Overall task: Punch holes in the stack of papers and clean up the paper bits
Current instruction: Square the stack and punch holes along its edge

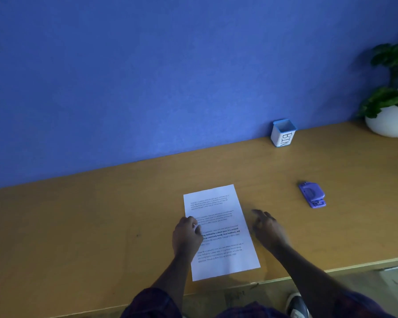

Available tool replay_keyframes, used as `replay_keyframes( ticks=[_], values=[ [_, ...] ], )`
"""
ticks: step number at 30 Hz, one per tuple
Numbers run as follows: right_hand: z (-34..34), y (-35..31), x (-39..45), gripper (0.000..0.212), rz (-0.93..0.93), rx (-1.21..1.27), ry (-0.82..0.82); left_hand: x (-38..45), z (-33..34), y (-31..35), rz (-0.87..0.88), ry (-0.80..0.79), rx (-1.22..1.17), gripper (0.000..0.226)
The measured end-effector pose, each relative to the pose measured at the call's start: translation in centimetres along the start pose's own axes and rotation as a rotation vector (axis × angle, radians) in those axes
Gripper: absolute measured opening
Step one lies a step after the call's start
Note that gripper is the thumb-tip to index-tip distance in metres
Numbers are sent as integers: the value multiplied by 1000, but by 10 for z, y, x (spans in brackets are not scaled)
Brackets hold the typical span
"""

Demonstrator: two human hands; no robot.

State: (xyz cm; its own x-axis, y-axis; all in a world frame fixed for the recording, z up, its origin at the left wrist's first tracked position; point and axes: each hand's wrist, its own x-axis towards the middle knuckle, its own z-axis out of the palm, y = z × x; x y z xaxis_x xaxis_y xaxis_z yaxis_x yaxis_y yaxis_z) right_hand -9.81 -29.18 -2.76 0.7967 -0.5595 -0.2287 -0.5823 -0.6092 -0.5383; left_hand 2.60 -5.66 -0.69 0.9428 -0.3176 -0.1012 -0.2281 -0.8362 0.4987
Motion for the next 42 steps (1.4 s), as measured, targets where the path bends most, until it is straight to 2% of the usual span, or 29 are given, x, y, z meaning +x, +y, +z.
replay_keyframes(
  ticks=[10,15,18,24,33,38,42],
  values=[
    [-53,59,-4,31,254,172,343,33,34,104,372,-99,69,6],
    [-78,94,-5,28,413,251,428,41,64,159,500,-183,87,5],
    [-91,114,-3,29,467,297,466,46,84,192,564,-247,102,15],
    [-111,142,13,40,511,303,434,53,120,252,663,-373,186,50],
    [-120,150,48,59,486,233,280,75,157,287,660,-550,342,108],
    [-121,150,61,59,489,155,195,83,175,290,653,-584,440,116],
    [-119,150,68,47,471,133,190,82,182,294,655,-578,459,115]
  ],
)
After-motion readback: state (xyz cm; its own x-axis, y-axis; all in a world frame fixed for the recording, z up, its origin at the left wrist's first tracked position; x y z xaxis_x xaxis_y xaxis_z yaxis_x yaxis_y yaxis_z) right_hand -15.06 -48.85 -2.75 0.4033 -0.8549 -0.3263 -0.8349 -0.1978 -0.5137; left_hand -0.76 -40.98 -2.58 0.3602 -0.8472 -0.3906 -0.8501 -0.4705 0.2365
